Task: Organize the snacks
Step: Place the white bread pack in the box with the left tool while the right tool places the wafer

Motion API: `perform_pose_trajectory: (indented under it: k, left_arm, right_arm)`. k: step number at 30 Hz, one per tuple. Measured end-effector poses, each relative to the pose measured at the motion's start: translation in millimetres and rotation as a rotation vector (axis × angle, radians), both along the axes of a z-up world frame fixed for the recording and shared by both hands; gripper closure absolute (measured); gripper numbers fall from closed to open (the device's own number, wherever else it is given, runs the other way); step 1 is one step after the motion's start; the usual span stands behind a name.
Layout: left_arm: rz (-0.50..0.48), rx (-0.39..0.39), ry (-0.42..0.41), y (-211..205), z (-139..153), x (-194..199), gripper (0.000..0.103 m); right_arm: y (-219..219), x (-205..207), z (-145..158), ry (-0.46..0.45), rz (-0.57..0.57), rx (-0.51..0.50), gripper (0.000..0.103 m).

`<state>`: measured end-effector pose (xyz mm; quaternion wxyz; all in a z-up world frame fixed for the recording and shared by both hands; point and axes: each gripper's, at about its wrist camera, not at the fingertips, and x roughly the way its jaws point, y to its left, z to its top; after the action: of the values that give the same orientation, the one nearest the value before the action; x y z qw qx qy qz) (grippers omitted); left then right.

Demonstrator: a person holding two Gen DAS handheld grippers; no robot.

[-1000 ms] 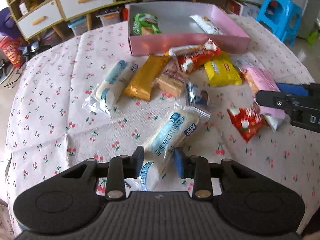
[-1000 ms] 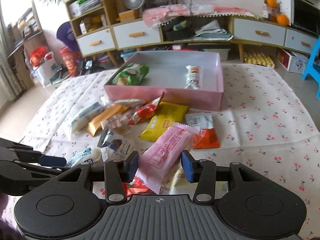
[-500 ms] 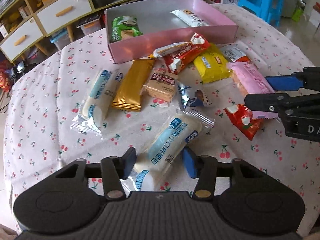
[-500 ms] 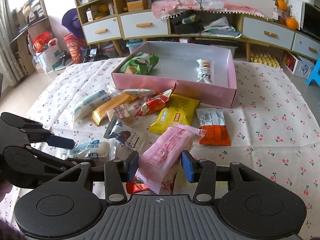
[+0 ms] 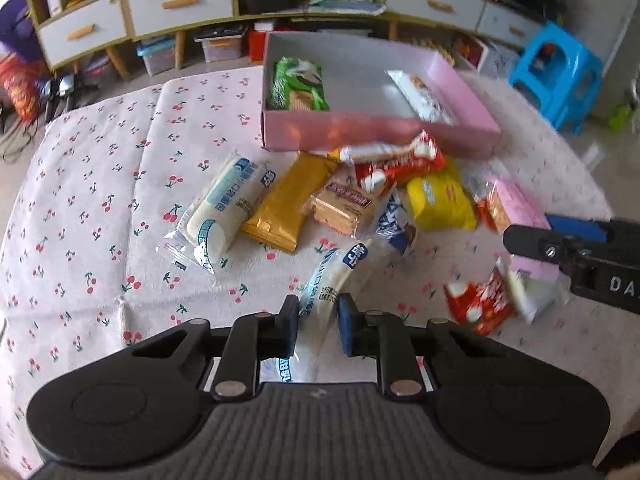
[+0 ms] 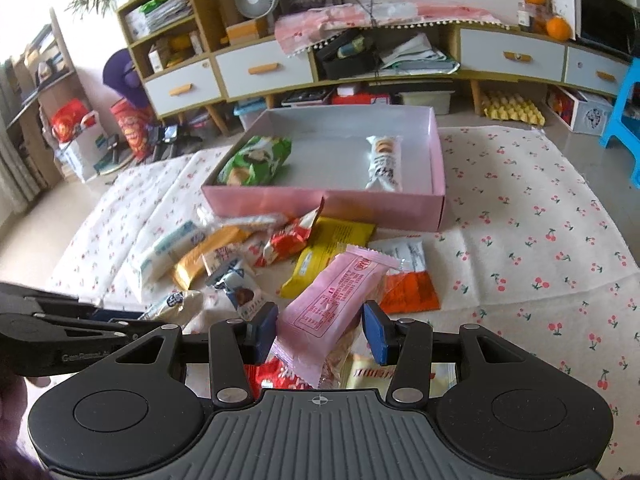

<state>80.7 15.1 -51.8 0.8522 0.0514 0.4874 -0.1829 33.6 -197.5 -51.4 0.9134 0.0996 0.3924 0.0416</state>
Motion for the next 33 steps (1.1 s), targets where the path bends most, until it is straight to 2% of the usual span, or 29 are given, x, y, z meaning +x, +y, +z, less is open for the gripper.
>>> perform_pose_trajectory:
  k: [15,30,33]
  left_arm:
    - [0.104,-0.165,-0.094,-2,41,17,0.089]
    - [0.193,-0.294,-0.126,-7,51,54,0.089]
    - [0.178,-0.281,-0.13,-14,51,65,0.089]
  right_arm:
    - [-15,25,26,-0.001,-0.045,0.053,0.058]
    - [-33,71,37,-0.017,-0.045,0.102,0.058]
    - [-41,83,37,-0.022,-0.064,0.133,0.058]
